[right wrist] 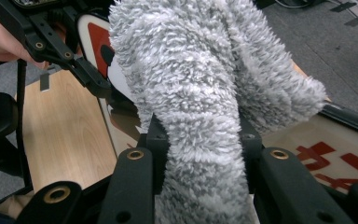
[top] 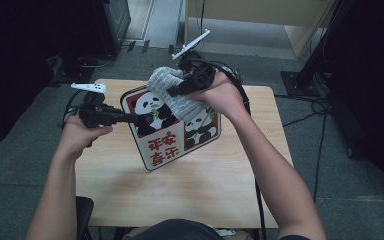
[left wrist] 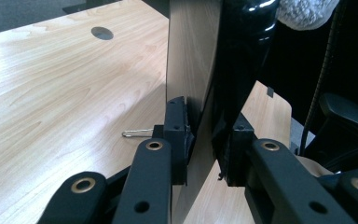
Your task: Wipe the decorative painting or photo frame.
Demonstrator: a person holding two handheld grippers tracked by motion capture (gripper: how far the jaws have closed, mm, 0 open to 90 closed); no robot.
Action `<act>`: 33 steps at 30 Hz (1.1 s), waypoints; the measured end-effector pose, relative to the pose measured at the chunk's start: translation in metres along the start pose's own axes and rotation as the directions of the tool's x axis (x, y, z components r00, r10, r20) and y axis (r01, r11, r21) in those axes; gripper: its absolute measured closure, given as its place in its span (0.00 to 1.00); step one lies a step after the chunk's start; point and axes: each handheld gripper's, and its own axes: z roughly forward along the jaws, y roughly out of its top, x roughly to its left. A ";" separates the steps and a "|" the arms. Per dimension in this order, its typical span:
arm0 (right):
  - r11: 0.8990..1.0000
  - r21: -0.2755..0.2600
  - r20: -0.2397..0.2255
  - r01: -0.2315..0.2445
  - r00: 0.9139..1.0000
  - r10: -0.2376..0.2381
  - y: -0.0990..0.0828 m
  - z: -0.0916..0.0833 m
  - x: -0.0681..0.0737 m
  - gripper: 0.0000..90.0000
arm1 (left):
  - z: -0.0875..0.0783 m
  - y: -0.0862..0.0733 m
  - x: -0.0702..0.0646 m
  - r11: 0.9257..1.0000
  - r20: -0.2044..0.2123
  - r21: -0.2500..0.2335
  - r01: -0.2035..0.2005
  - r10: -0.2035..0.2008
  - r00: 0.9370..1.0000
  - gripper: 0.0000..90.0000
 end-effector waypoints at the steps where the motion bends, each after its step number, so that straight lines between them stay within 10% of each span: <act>1: 1.000 0.001 -0.002 0.001 1.000 -0.001 -0.001 0.001 0.000 0.76 | 0.000 0.000 0.000 1.000 0.001 -0.001 0.002 -0.002 1.000 0.85; 33: 0.998 -0.038 -0.023 -0.043 0.999 0.042 -0.048 0.033 0.006 0.76 | 0.000 -0.001 -0.001 1.000 -0.007 -0.002 -0.011 0.011 1.000 0.85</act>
